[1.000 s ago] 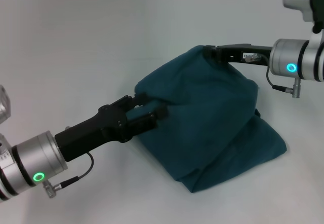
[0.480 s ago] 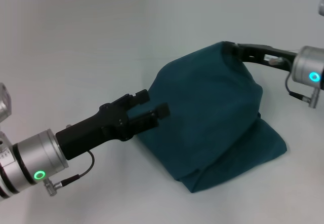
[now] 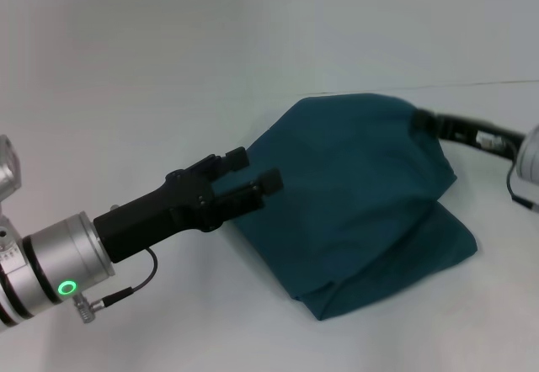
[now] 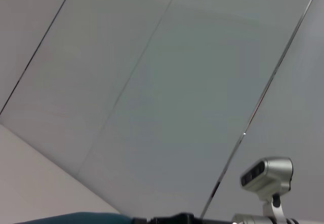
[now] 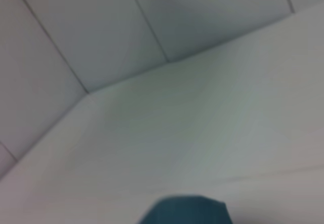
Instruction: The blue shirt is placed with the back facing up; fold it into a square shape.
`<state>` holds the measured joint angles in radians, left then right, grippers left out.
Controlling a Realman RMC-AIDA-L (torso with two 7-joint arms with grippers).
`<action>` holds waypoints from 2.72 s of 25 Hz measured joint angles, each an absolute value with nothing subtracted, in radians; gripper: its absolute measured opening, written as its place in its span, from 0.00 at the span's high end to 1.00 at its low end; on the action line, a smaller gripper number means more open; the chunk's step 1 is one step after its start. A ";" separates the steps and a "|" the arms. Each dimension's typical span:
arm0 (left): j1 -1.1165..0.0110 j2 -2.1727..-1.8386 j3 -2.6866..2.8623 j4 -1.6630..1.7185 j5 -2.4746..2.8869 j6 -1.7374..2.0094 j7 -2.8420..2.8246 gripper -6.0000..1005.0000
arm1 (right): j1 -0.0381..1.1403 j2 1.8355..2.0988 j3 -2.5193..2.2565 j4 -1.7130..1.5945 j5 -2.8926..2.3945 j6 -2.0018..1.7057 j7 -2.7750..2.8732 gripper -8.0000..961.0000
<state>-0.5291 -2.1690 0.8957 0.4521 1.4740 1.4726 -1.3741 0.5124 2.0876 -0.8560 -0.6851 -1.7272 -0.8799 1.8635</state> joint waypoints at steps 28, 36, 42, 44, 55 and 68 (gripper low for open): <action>-0.538 -2.169 0.903 0.447 1.474 1.449 -1.386 0.10 | 0.465 1.868 -0.709 -0.623 -1.835 -1.297 2.223 0.32; -0.536 -2.169 0.903 0.446 1.474 1.450 -1.390 0.10 | 0.498 1.854 -0.706 -0.621 -1.923 -1.349 2.304 0.21; -0.535 -2.170 0.904 0.446 1.474 1.450 -1.391 0.10 | 0.522 1.857 -0.708 -0.613 -1.988 -1.361 2.315 0.21; -0.533 -2.170 0.904 0.444 1.474 1.448 -1.390 0.10 | 0.529 1.865 -0.710 -0.612 -2.012 -1.347 2.317 0.21; -0.531 -2.171 0.900 0.435 1.474 1.443 -1.386 0.10 | 0.567 1.897 -0.740 -0.576 -2.033 -1.254 2.300 0.22; -0.526 -2.171 0.897 0.436 1.474 1.443 -1.383 0.10 | 0.578 1.912 -0.740 -0.543 -2.057 -1.195 2.306 0.23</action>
<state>-0.5261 -2.1706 0.8972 0.4357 1.4740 1.4435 -1.3830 0.5783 1.9124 -0.7403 -0.5434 -2.0572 -1.1955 2.3062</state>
